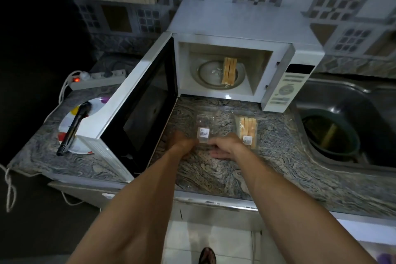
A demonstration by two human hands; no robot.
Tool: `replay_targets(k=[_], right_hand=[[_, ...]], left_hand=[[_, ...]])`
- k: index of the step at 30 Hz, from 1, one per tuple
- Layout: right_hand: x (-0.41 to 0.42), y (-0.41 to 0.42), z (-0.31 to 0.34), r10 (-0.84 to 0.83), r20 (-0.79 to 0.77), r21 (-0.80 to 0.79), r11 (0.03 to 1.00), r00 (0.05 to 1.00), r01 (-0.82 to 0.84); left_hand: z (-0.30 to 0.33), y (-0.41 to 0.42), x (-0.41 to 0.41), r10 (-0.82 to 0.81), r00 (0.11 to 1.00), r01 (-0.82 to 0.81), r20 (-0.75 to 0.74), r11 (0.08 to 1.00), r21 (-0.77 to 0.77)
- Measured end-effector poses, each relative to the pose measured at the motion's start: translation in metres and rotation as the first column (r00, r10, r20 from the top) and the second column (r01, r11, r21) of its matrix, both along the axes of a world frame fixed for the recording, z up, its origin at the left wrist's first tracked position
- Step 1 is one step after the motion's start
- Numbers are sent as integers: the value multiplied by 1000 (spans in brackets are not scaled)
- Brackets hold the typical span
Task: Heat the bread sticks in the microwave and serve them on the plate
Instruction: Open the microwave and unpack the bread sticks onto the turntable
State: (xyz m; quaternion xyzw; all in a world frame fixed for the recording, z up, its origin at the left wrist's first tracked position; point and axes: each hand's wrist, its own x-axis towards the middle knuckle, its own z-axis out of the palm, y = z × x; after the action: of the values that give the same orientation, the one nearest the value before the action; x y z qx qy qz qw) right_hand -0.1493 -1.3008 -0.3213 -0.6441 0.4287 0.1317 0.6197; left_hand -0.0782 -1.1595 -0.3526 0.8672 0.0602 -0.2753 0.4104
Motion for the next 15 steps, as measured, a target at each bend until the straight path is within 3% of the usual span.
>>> replay_targets(k=[2,4,5,7,9,10,12,15], right_hand=[[-1,-13,12,110,-5,-80,991,994,-110],[-4,-34,24,216,-14,-225,951,976,-214],[-7,-44,28,290,-48,-342,894,956,-288],[-19,-63,40,453,-241,-612,615,858,-496],[-34,-75,46,519,-455,-707,284,724,-648],[-41,-78,45,530,-518,-702,185,671,-688],[-54,-84,35,552,-549,-699,109,628,-707],[-64,-92,19,580,-467,-748,144,668,-648]], left_hand=[[17,2,-1,-124,981,93,149,976,198],[36,-1,-4,-147,951,58,273,949,311],[42,-5,-5,-134,933,33,335,956,291],[48,-16,-11,-122,901,72,417,988,133],[47,-31,-20,-183,900,177,396,983,53],[45,-39,-26,-235,902,235,361,971,46],[37,-57,-40,-346,913,361,217,932,-36],[15,-81,-57,-479,878,476,-13,874,-98]])
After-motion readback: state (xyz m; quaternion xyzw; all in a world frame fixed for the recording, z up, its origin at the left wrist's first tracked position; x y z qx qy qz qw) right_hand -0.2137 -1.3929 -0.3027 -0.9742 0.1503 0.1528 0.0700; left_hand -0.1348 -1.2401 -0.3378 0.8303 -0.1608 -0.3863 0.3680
